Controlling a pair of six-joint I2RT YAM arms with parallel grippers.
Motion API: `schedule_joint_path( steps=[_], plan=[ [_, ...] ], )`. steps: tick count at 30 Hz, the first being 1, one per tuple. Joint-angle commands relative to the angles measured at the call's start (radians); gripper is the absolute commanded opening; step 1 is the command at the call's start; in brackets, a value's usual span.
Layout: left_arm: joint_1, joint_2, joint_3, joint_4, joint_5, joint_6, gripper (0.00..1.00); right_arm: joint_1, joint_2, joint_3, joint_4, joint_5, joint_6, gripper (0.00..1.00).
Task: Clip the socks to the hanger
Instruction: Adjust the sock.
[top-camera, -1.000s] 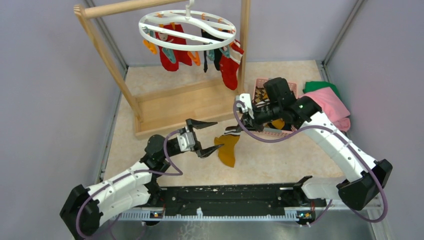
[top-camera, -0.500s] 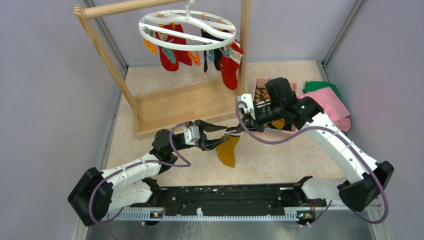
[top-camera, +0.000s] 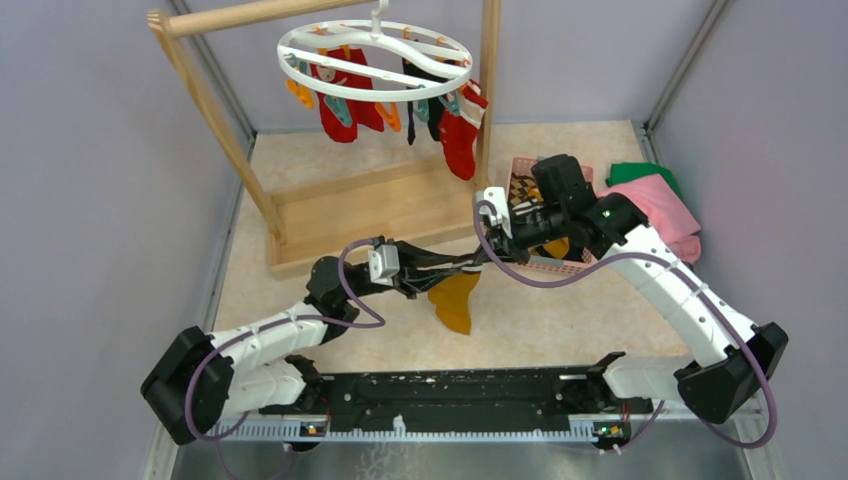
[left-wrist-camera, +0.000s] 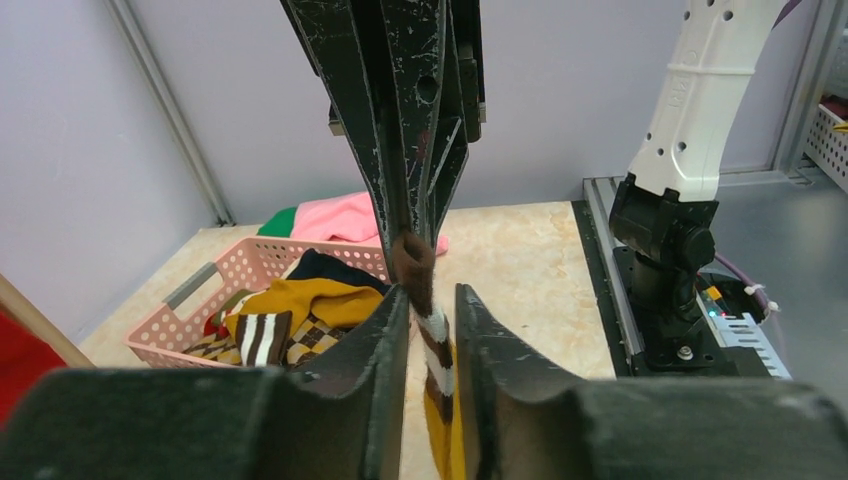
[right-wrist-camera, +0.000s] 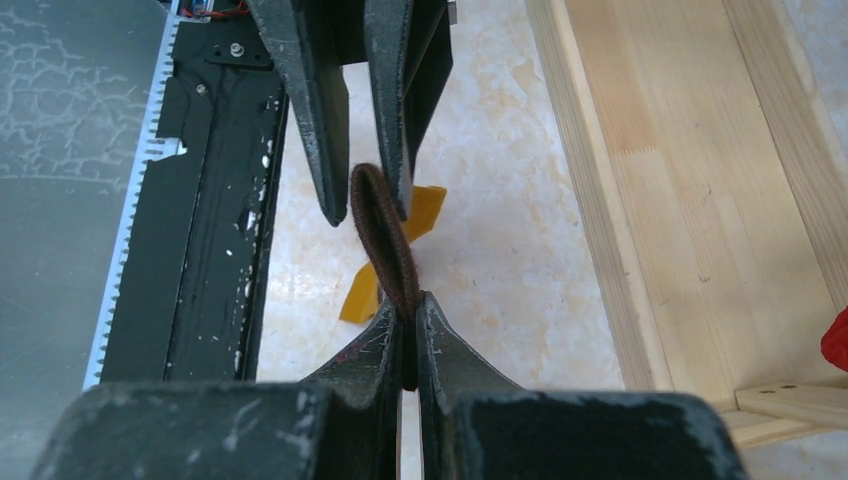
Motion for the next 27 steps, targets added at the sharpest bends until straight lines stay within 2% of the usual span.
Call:
schedule_joint_path(
  steps=[1, 5, 8, 9, 11, 13, 15, 17, 21, 24, 27],
  plan=[
    [-0.003, 0.013, 0.040, 0.071, 0.017, -0.019, 0.26, -0.009, -0.032, 0.028, 0.006, -0.033, -0.018, 0.00],
    [-0.003, 0.024, 0.051, 0.047, 0.033, -0.010, 0.00, -0.012, -0.032, 0.029, 0.005, -0.041, -0.020, 0.00],
    [-0.003, 0.015, 0.044, 0.037, 0.026, -0.001, 0.00, -0.017, -0.034, 0.030, 0.005, -0.045, -0.016, 0.01],
    [-0.003, 0.006, 0.036, 0.036, 0.014, -0.002, 0.00, -0.021, -0.036, 0.030, 0.007, -0.044, -0.008, 0.08],
    [-0.003, -0.018, 0.016, 0.040, -0.021, -0.003, 0.00, -0.047, -0.041, 0.033, 0.031, -0.036, 0.035, 0.27],
    [-0.001, -0.043, -0.007, 0.045, -0.055, 0.002, 0.00, -0.134, -0.044, 0.053, 0.051, -0.068, 0.082, 0.47],
    [0.000, -0.058, -0.023, 0.045, -0.071, 0.004, 0.00, -0.237, -0.038, 0.088, 0.044, -0.170, 0.115, 0.59],
    [0.009, -0.056, -0.026, 0.041, -0.069, -0.014, 0.00, -0.304, -0.033, 0.122, 0.031, -0.232, 0.124, 0.64],
    [0.061, -0.026, -0.002, 0.056, -0.008, -0.088, 0.00, -0.313, -0.022, 0.184, 0.040, -0.193, 0.150, 0.70],
    [0.130, 0.029, -0.001, 0.167, 0.061, -0.195, 0.00, -0.313, 0.016, 0.257, 0.059, -0.147, 0.194, 0.72],
    [0.207, 0.105, -0.004, 0.351, 0.119, -0.332, 0.00, -0.313, 0.064, 0.330, 0.075, -0.101, 0.235, 0.75]
  ],
)
